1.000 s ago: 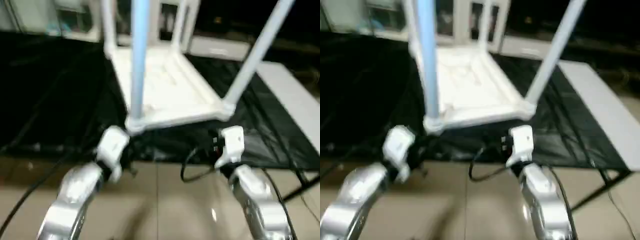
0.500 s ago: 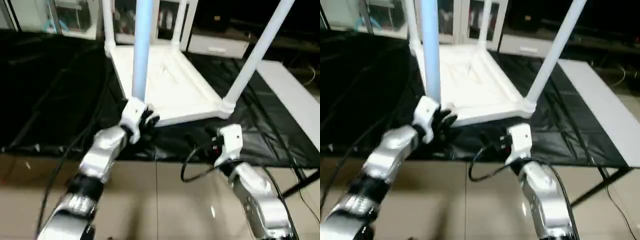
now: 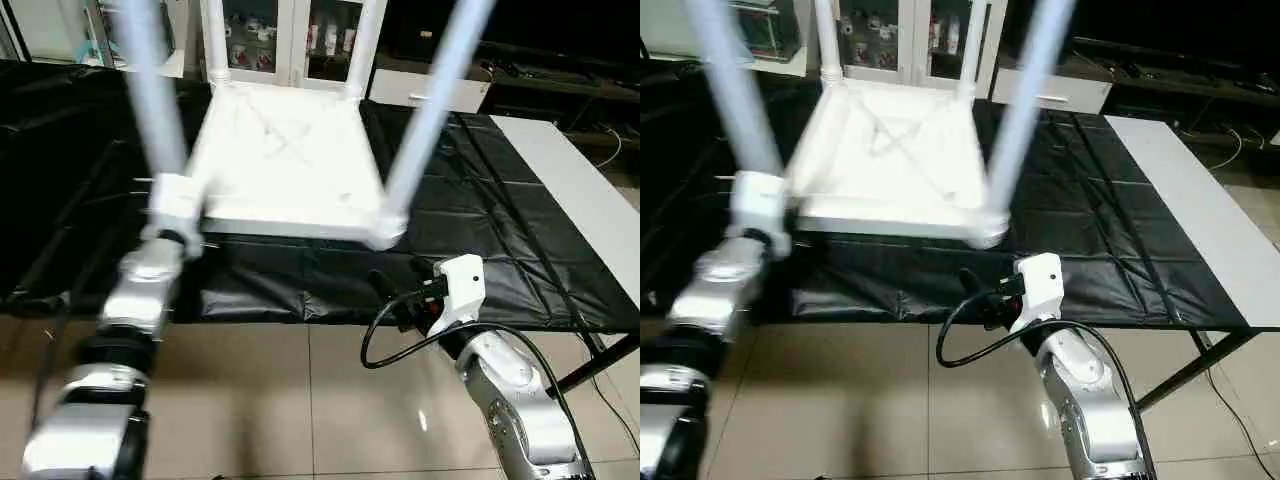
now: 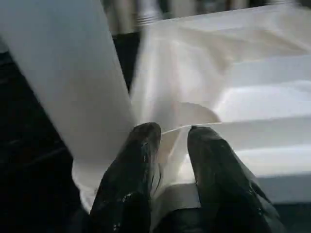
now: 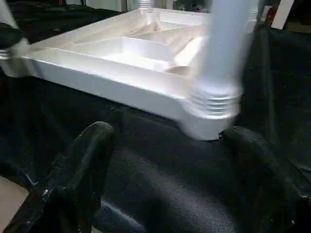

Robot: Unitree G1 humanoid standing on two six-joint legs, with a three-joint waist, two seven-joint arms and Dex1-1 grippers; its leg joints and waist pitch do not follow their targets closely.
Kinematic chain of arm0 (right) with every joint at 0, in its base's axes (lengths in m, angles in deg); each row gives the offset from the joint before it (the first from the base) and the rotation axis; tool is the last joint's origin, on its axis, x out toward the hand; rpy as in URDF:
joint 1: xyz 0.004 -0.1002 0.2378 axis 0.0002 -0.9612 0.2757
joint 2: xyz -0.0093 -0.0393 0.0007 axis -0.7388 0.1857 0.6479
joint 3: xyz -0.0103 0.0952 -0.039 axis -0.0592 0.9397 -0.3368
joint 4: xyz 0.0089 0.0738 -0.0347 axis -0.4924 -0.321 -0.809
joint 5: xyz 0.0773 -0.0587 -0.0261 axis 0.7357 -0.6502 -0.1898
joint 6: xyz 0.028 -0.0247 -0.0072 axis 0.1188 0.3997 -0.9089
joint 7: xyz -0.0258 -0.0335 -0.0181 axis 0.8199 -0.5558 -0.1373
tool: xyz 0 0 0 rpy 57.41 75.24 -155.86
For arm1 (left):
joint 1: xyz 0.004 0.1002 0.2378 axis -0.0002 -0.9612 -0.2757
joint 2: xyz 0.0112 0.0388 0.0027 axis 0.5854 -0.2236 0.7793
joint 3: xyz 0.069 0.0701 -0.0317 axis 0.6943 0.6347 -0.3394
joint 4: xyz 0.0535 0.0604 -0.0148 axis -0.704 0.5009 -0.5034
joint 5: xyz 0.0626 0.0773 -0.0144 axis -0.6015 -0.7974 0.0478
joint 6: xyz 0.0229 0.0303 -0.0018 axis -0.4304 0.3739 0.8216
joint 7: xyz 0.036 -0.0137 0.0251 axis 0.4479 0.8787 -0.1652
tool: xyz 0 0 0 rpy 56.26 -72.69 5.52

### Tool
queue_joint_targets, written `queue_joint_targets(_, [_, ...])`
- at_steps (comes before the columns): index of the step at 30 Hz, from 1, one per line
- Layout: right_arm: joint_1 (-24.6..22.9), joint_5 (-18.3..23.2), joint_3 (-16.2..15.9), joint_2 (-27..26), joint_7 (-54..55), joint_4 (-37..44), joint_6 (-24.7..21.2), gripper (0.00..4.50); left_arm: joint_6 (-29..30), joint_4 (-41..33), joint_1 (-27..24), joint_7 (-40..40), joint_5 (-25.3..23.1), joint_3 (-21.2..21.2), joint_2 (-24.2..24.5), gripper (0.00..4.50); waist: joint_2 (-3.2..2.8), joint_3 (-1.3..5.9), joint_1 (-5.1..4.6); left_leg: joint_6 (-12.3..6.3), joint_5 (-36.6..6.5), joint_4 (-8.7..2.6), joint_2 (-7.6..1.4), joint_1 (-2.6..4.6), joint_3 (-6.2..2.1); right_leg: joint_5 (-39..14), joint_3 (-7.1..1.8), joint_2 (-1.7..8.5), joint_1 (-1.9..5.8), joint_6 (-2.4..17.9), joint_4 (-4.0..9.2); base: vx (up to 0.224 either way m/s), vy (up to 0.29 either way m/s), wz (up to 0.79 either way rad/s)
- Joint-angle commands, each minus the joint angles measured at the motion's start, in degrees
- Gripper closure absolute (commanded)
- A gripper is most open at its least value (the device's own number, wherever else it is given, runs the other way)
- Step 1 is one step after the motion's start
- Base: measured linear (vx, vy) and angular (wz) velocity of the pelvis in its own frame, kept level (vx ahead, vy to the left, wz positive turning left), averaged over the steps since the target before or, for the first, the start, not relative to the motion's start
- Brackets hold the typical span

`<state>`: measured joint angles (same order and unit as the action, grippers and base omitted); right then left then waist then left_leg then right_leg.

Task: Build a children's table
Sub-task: Move to table

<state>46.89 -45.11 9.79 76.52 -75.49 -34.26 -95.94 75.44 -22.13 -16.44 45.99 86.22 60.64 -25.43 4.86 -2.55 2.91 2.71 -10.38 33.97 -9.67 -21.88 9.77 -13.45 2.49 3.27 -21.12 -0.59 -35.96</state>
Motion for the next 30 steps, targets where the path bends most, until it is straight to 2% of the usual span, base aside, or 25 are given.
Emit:
queue_joint_targets(1, [0.39,0.30,0.18,0.56,0.06,0.97,-0.67,0.69,-0.27,0.71,-1.01,-1.90,-0.49,-1.45,0.56,3.08,-0.80,2.99,0.59,-1.27,-9.09,-4.44,-4.16,1.77,-1.61,4.03,-2.75,5.62,1.59,12.29,3.58,0.000,0.000,0.00])
queue_joint_targets(4, [-0.14,0.35,-0.01,0.60,-0.21,1.65,-0.78,0.69,-1.29,-1.16,-2.86,-2.81,-0.39,-2.24,1.41,3.08,-1.26,2.93,0.81,-0.18,-10.27,-4.67,-4.34,1.96,-1.66,3.94,-2.75,5.46,1.38,12.14,3.61,0.000,0.000,0.00])
queue_joint_targets(5, [-0.60,0.53,-0.02,0.72,-0.39,2.41,-1.02,0.69,-1.98,-6.12,-5.39,-0.46,0.83,-2.14,0.65,3.08,-1.62,2.94,0.86,0.15,-10.58,-4.71,-4.32,1.98,-1.67,3.96,-2.75,5.46,1.37,12.18,3.56,0.000,0.000,0.00])
queue_joint_targets(6, [-0.60,0.53,-0.02,0.72,-0.39,2.41,-1.02,0.69,-1.98,-6.12,-5.39,-0.46,0.83,-2.14,0.65,3.08,-1.41,2.86,0.88,0.60,-11.00,-4.82,-4.53,1.91,-1.61,4.22,-2.78,5.55,1.36,12.43,3.60,0.000,0.000,0.00])
queue_joint_targets(7, [-0.82,0.63,0.01,0.79,-0.45,2.80,-1.17,0.69,-2.33,-9.25,-6.87,1.30,1.75,-2.04,0.01,3.08,-1.51,2.81,1.04,0.92,-11.86,-4.87,-4.51,2.06,-1.53,3.61,-2.79,5.55,1.23,12.63,3.67,0.000,0.000,0.00])
queue_joint_targets(8, [-1.19,0.76,0.03,0.92,-0.55,3.36,-1.37,0.69,-0.84,-15.46,-9.90,5.06,3.95,-1.01,-1.42,3.08,-1.78,2.76,1.29,1.61,-12.89,-4.98,-4.72,2.11,-1.54,2.89,-2.86,5.73,1.25,12.75,3.71,0.000,0.000,0.00])
queue_joint_targets(9, [-1.32,0.77,0.02,0.98,-0.57,3.55,-1.45,0.69,-0.22,-17.88,-11.17,5.90,4.58,-0.41,-1.96,3.08,-1.78,2.76,1.29,1.61,-12.89,-4.98,-4.72,2.11,-1.54,2.89,-2.86,5.73,1.25,12.75,3.71,0.000,0.000,0.00])
queue_joint_targets(10, [-1.93,0.50,-0.10,1.31,-0.55,4.31,-1.65,0.69,2.03,-28.17,-16.79,8.62,7.06,2.44,-4.31,3.08,-1.74,2.79,1.75,2.41,-13.41,-5.16,-5.08,1.85,-1.65,2.89,-2.87,6.00,1.67,12.84,3.51,0.000,0.000,0.00])
queue_joint_targets(11, [-2.27,-0.06,-0.27,1.60,-0.34,4.68,-1.66,0.69,2.55,-32.90,-19.70,8.68,7.57,4.06,-5.47,3.08,-1.74,2.61,1.89,2.32,-13.07,-5.17,-4.85,1.78,-1.39,3.02,-2.85,5.57,1.37,12.56,3.72,0.000,0.000,0.00])
queue_joint_targets(12, [-2.47,-0.75,-0.43,1.82,0.01,4.92,-1.53,0.69,2.44,-35.06,-21.26,8.65,7.35,5.36,-5.64,3.08,-2.71,2.58,2.07,2.56,-13.81,-4.96,-4.64,2.07,-1.23,3.28,-2.93,5.36,0.99,12.56,3.65,0.000,0.000,0.00])
queue_joint_targets(13, [-3.11,-3.03,-0.82,2.45,1.28,5.82,-0.81,0.69,2.51,-41.25,-25.93,7.97,6.74,8.99,-6.26,3.08,-2.29,2.66,2.01,2.58,-14.01,-5.04,-4.67,1.94,-1.18,3.13,-2.91,5.22,1.20,12.10,3.88,0.000,0.000,0.00])
queue_joint_targets(14, [-3.43,-4.26,-0.89,2.79,2.21,6.55,-0.79,0.69,2.52,-44.40,-28.38,6.63,6.28,10.08,-6.96,3.08,-2.18,2.41,1.88,2.67,-14.07,-5.19,-4.64,1.53,-1.22,3.07,-3.03,5.10,1.40,11.11,3.95,0.000,0.000,0.00])
queue_joint_targets(16, [-3.58,-4.74,-0.69,2.89,2.89,7.14,-1.07,0.69,3.10,-46.21,-29.90,5.45,7.02,9.78,-7.99,3.08,-2.06,2.17,1.59,2.86,-15.85,-5.21,-4.35,1.51,-1.14,-0.22,-3.15,4.93,1.27,10.07,4.31,0.000,0.000,0.00])
queue_joint_targets(17, [-3.67,-4.67,-0.36,2.67,3.54,7.74,-1.82,0.69,3.82,-47.21,-30.77,4.23,6.74,9.15,-8.91,3.08,-2.02,1.94,1.32,3.15,-18.63,-5.19,-4.13,1.65,-1.14,-6.61,-3.33,4.89,0.91,8.84,4.98,0.000,0.000,0.00])
queue_joint_targets(20, [-3.74,-4.31,0.03,1.93,4.52,8.69,-2.87,0.69,5.22,-48.40,-31.79,3.06,6.72,7.93,-10.15,3.08,-1.79,1.66,0.78,3.33,-20.24,-5.23,-4.12,1.64,-1.38,-13.13,-3.39,4.92,0.53,7.29,5.53,0.000,0.000,0.00])
queue_joint_targets(21, [-3.73,-3.36,-0.03,1.35,4.10,8.57,-2.67,0.69,6.33,-48.17,-31.62,2.66,5.79,7.10,-10.43,3.08,-1.79,1.66,0.78,3.33,-20.24,-5.23,-4.12,1.64,-1.38,-13.13,-3.39,4.92,0.53,7.29,5.53,0.000,0.000,0.00])
queue_joint_targets(22, [-3.62,-2.51,-0.24,1.18,3.46,8.21,-2.77,0.69,8.99,-48.40,-31.50,1.81,4.84,6.03,-10.59,3.08,-1.21,1.48,0.40,3.56,-25.89,-5.18,-4.03,2.36,-1.55,-22.93,-3.14,5.12,0.58,5.71,6.20,0.000,0.000,0.00])
queue_joint_targets(23, [-3.62,-2.51,-0.24,1.18,3.46,8.21,-2.77,0.69,8.99,-48.40,-31.50,1.81,4.84,6.03,-10.59,3.08,-1.44,1.18,0.11,3.88,-29.27,-5.22,-4.02,2.82,-1.61,-27.44,-2.96,5.02,0.37,5.00,6.62,0.000,0.000,0.00])
queue_joint_targets(24, [-3.21,-1.87,-0.13,1.29,2.99,7.85,-3.18,0.69,9.76,-48.57,-31.17,1.30,4.40,5.60,-10.41,3.08,-1.25,0.51,-0.38,4.16,-35.43,-5.07,-3.70,3.73,-1.92,-36.93,-2.20,4.69,0.08,3.20,8.04,0.000,0.000,0.00])
queue_joint_targets(25, [-2.74,-1.60,0.08,1.37,2.84,7.37,-3.32,0.69,10.34,-48.75,-30.87,1.07,4.59,5.66,-10.24,3.08,-1.44,0.48,-0.57,4.12,-37.51,-4.89,-3.53,4.34,-2.06,-39.85,-1.66,4.47,0.16,2.64,8.49,0.000,0.000,0.00])
queue_joint_targets(26, [-1.42,-1.01,0.71,1.69,2.47,6.05,-3.61,0.69,11.16,-49.11,-29.89,0.50,4.81,6.05,-9.87,3.08,-1.59,0.82,-0.93,3.49,-39.14,-4.87,-3.41,5.02,-2.23,-39.94,-0.88,4.08,1.14,2.75,9.09,0.000,0.000,0.00])
queue_joint_targets(27, [-0.60,-1.13,0.99,2.26,2.29,5.77,-3.69,0.69,11.48,-49.50,-29.10,0.66,5.61,6.43,-10.14,3.08,-1.99,0.47,-1.12,3.56,-41.26,-5.02,-3.53,5.70,-2.39,-39.41,-0.23,3.72,0.98,3.11,9.27,0.000,0.000,0.00])
queue_joint_targets(28, [-0.03,-1.15,1.32,2.87,2.14,5.99,-4.06,0.69,12.28,-50.26,-28.51,0.57,6.12,6.81,-10.50,3.08,-2.88,0.57,-1.97,3.93,-44.61,-5.77,-3.88,6.50,-3.06,-35.18,0.84,2.99,1.74,3.60,8.96,0.046,0.053,-0.11])
queue_joint_targets(29, [0.77,-0.76,1.76,3.11,1.94,5.98,-4.30,0.69,12.60,-50.12,-27.52,0.35,6.35,6.98,-10.96,3.08,-2.84,0.32,-2.69,4.15,-46.15,-6.85,-4.57,6.64,-3.62,-28.92,1.30,2.71,2.16,4.75,8.04,0.048,0.058,-0.14])
queue_joint_targets(30, [1.82,-0.21,2.44,2.75,2.04,5.29,-4.42,0.69,12.47,-49.09,-26.30,0.01,6.24,6.83,-11.78,3.08,-2.46,0.11,-3.27,3.89,-46.06,-7.34,-4.54,6.65,-3.68,-25.64,1.22,2.92,2.32,5.70,7.62,0.048,0.058,-0.14])
